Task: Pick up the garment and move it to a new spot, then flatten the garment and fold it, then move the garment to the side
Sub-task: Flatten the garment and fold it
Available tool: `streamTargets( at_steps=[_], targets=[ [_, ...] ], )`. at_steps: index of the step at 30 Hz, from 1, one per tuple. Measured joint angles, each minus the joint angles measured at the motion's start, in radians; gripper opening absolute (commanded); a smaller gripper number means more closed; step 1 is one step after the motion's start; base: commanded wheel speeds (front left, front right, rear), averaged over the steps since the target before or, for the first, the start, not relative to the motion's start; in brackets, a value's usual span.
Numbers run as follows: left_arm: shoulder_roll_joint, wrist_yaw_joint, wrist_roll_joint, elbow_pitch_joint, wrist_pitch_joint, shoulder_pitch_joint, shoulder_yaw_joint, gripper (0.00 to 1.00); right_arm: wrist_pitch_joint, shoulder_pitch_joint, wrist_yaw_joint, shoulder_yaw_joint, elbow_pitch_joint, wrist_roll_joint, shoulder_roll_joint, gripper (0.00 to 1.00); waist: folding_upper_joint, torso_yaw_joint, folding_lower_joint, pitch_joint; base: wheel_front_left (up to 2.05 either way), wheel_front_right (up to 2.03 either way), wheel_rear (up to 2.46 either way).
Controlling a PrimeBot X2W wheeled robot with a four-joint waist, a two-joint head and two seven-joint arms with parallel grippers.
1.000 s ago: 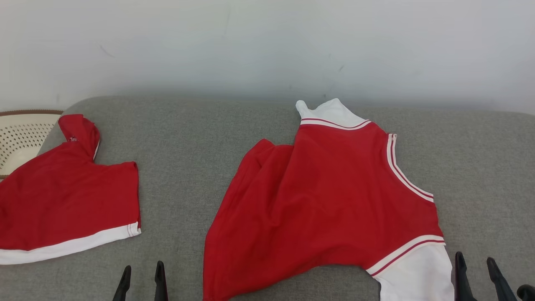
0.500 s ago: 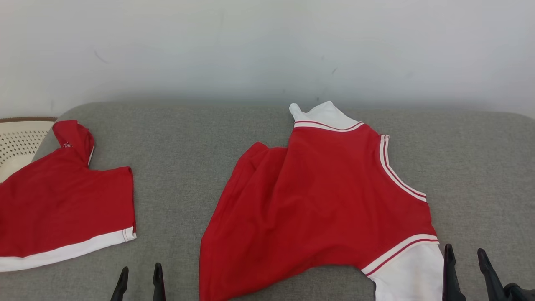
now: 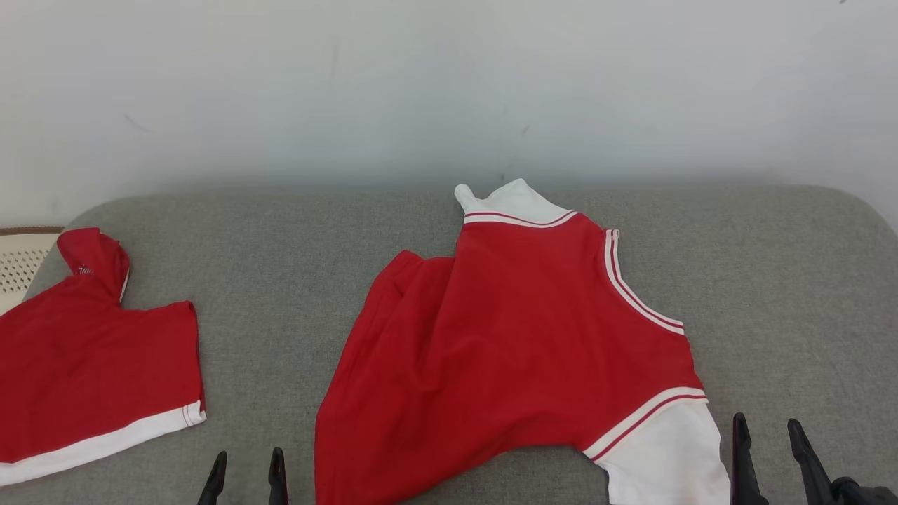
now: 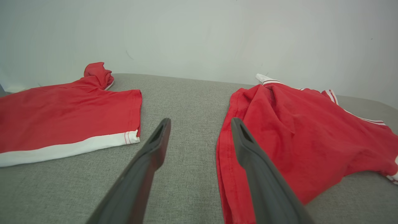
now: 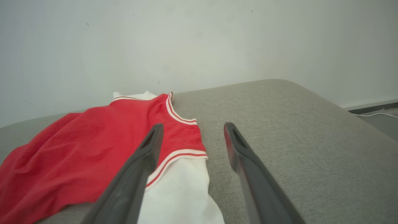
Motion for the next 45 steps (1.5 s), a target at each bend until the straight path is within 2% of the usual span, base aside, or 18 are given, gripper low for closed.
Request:
streamTargets(
  at_steps=[19,45],
  targets=[
    [0.012,0.009,0.002,-0.018,0.020,-0.001,-0.019,1.00,0.006,0.016,0.000,0.068,-0.004,-0.012,0.002,1.00,0.0000,-0.016,0.0000,-0.023,0.00,0.00,0.00],
    [0.029,0.015,-0.012,-0.003,0.014,-0.001,-0.029,1.00,0.006,0.015,0.000,0.081,0.009,-0.016,0.002,1.00,0.0000,-0.018,0.0000,-0.014,0.00,0.00,0.00]
  ],
)
